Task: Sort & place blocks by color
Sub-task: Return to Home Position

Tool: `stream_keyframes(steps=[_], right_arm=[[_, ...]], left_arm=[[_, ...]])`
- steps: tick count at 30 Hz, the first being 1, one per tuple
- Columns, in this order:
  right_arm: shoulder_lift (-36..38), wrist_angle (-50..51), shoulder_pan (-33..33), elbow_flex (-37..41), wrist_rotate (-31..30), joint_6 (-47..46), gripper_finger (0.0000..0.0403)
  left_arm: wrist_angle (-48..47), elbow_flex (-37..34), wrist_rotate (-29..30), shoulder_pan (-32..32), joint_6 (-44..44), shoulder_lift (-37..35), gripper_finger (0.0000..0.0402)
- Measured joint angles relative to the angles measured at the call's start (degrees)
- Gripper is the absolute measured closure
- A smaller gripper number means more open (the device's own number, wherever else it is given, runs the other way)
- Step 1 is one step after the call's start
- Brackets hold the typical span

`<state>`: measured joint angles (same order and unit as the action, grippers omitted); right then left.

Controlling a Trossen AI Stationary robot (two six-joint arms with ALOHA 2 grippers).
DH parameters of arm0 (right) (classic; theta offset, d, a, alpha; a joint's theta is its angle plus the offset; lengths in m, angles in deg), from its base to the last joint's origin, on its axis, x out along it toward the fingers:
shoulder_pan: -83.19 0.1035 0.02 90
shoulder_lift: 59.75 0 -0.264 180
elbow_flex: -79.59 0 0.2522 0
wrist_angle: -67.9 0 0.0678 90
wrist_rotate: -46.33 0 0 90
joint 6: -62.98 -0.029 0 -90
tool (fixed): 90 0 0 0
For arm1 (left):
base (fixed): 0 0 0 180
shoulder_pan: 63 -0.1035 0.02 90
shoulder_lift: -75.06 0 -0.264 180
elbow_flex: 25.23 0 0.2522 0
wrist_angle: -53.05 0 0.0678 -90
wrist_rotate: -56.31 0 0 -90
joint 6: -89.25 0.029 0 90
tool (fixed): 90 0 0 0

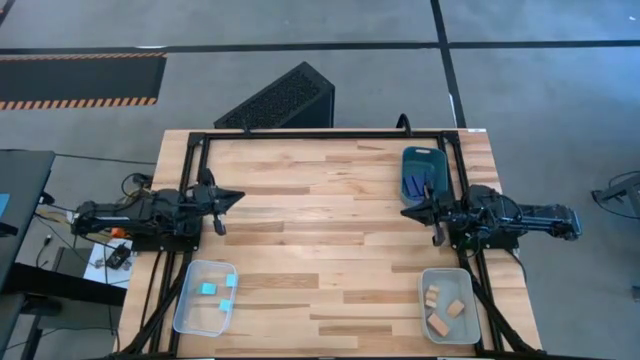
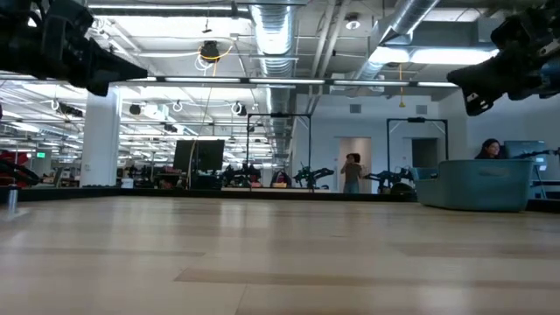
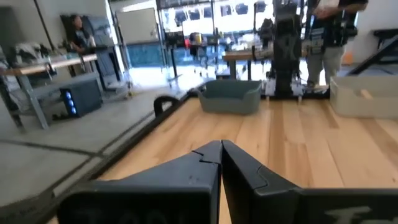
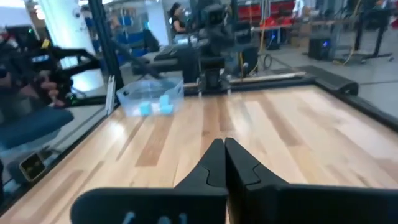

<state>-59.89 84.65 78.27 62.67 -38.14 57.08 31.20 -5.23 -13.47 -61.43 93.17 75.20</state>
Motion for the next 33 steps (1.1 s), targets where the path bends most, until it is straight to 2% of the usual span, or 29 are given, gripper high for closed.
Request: stream_keyframes(steps=[4,10,15,18,24,33], right_arm=[[0.0,1.69,0.68,-0.11,2.37,-0.27,0.04],[0.0,-6.23,1.69,2.66,6.21,-3.03,0.04],[0.0,-6.18,2.25,2.69,5.5,-6.62,0.0397],[0.0,-5.54,2.09,2.69,1.18,-8.1,0.0389],[0.0,-5.41,2.15,2.71,0.51,-7.77,0.0368],[0.0,-5.39,2.15,2.75,0.51,-7.75,0.0365]], left_arm=[[0.41,-0.42,-1.11,-0.02,1.12,-0.02,0.0401],[12.68,-5.61,-5.15,-0.25,2.3,0.1,0.0402],[12.01,-5.64,-6.84,-1.8,3.68,0.06,0.0402],[11.53,-5.66,-9.56,-2.12,0.17,0.11,0.0402],[12.01,-5.68,-6.34,-2.12,3.59,0.11,0.0402],[12.08,-5.75,-6.04,-2.1,3.34,0.11,0.0402]])
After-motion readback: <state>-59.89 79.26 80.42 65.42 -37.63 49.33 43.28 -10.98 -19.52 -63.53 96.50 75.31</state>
